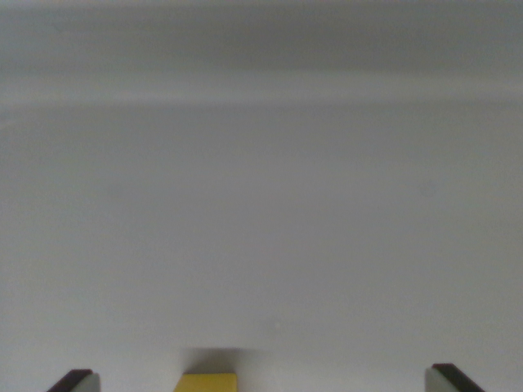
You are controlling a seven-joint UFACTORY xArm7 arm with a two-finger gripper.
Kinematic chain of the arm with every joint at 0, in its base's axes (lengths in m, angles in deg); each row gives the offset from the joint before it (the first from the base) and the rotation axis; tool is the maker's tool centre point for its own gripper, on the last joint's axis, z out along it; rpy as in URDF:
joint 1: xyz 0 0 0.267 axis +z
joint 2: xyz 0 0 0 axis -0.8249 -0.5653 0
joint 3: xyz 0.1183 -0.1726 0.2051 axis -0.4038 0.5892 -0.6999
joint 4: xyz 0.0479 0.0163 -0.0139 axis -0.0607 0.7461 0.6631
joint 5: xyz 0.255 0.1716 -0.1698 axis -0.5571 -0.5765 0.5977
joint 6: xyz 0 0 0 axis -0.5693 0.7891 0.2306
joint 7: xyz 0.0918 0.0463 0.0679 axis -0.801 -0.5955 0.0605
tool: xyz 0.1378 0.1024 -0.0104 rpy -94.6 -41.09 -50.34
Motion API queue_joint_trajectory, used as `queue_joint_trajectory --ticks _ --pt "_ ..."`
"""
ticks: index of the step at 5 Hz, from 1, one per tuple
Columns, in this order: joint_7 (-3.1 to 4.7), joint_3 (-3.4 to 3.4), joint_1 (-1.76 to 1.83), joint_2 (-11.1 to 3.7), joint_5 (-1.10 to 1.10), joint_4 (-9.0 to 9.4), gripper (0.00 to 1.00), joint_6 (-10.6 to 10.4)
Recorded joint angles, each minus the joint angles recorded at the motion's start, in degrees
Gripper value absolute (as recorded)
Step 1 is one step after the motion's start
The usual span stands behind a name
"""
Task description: Pick yellow cube
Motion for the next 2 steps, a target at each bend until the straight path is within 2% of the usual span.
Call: queue_joint_trajectory --ticks 1,2 --pt "0.02 -0.25 0.22 -0.53 -0.19 2.38 0.0 -2.49" --pt "0.02 -0.25 0.22 -0.53 -0.19 2.38 0.0 -2.49"
